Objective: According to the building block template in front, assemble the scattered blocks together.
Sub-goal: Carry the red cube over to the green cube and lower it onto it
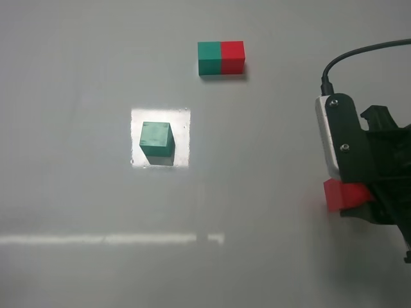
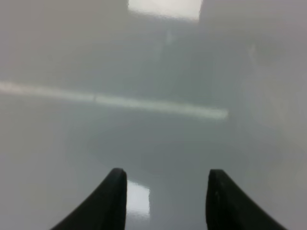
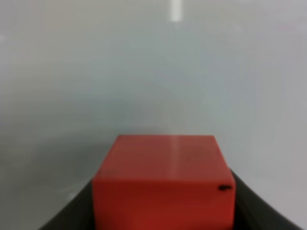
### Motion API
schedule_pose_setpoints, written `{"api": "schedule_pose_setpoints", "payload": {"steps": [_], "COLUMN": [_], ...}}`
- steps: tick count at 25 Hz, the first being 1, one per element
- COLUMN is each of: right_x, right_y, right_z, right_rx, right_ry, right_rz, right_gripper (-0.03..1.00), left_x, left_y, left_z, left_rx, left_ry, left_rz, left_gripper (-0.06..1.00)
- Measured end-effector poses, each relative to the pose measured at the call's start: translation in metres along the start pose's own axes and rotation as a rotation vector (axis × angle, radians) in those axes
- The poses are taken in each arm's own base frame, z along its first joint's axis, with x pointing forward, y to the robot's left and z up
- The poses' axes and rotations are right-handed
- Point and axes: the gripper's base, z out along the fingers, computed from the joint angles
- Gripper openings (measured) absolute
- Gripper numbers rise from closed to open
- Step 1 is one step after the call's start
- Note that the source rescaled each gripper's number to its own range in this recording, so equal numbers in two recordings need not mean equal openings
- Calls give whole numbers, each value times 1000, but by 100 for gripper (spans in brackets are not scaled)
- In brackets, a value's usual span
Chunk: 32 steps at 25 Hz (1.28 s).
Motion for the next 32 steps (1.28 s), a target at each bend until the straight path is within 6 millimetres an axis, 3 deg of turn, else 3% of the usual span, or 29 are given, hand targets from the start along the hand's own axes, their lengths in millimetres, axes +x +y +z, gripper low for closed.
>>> {"api": "schedule_pose_setpoints", "payload": {"steps": [6, 17, 24, 28, 32], "right_x": [-2, -27, -72, -100, -116], "right_y": [-8, -61, -62, -58, -64], "right_z": [-6, -13, -14, -3, 11], "right_rx": [38, 33, 35, 24, 11], "right_ry": [-10, -34, -53, -38, 3], "right_rz": [0, 59, -24, -25, 33], "right_gripper": [18, 18, 18, 18, 18], "left_x": [0, 0, 0, 0, 0], "left_y": [0, 0, 0, 0, 0], "left_z": [0, 0, 0, 0, 0], "left_rx": [0, 0, 0, 0, 0], "left_ry": [0, 0, 0, 0, 0], "left_rz": [0, 0, 0, 0, 0], "left_gripper": [5, 5, 5, 5, 5]}}
